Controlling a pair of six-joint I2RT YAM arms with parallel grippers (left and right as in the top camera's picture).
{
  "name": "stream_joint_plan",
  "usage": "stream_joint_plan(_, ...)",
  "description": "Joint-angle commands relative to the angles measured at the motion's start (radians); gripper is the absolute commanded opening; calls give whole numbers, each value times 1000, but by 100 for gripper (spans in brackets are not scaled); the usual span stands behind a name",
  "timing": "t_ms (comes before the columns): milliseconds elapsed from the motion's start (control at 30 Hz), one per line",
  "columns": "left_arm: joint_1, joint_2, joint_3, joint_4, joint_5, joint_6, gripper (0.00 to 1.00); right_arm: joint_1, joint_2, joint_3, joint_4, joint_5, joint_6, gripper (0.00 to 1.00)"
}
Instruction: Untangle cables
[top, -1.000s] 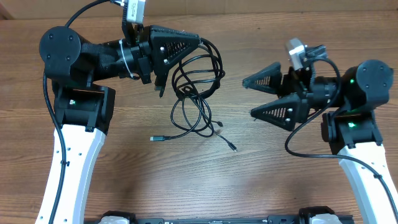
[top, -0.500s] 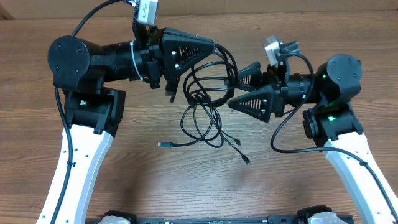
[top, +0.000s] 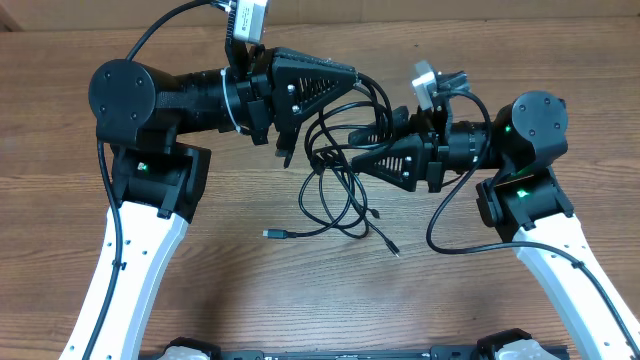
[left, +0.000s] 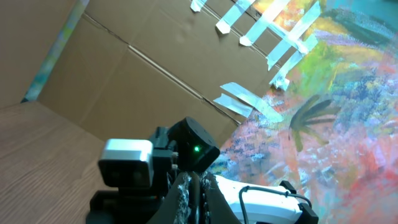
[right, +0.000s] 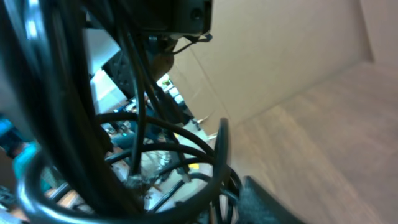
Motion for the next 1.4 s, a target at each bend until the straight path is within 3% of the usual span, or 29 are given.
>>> stream_joint_plan(0, -3, 7, 11, 4, -34, 1, 4, 8, 0, 9, 4, 14, -10, 25)
stream_joint_plan(33, -3, 7, 11, 4, -34, 2, 4, 8, 0, 9, 4, 14, -10, 15)
stream_joint_plan(133, 8, 9, 11, 4, -35, 24, 4, 8, 0, 9, 3, 12, -9, 4)
stream_joint_plan(400, 162, 9, 11, 4, -27, 56, 5, 7, 0, 9, -14, 6, -9, 4)
stream_joint_plan(467, 225, 9, 11, 4, -6, 73, 13, 7, 0, 9, -14, 6, -9, 4)
stream_joint_plan(567, 295, 9, 11, 4, 26, 73, 17, 7, 0, 9, -15, 6, -9, 3)
stream_joint_plan(600, 315, 9, 11, 4, 36, 73, 27, 7, 0, 9, -15, 6, -9, 4)
stream_joint_plan(700, 375, 9, 11, 4, 69, 73, 40, 7, 0, 9, -15, 6, -9, 4)
stream_joint_plan(767, 404, 9, 11, 4, 95, 72, 42, 7, 0, 9, -15, 6, -9, 4)
stream_joint_plan(867, 409, 9, 11, 5, 143, 74, 30, 7, 0, 9, -15, 14, -9, 4)
stream_joint_plan(967, 399, 9, 11, 5, 226, 111, 29, 7, 0, 9, -16, 41, -9, 4)
stream_joint_plan(1100, 381, 9, 11, 5, 376, 194, 31, 7, 0, 9, -15, 63, -10, 4)
stream_joint_plan(1367, 321, 9, 9, -12, 375, 295, 46, 7, 0, 9, -79, -43, -74, 4)
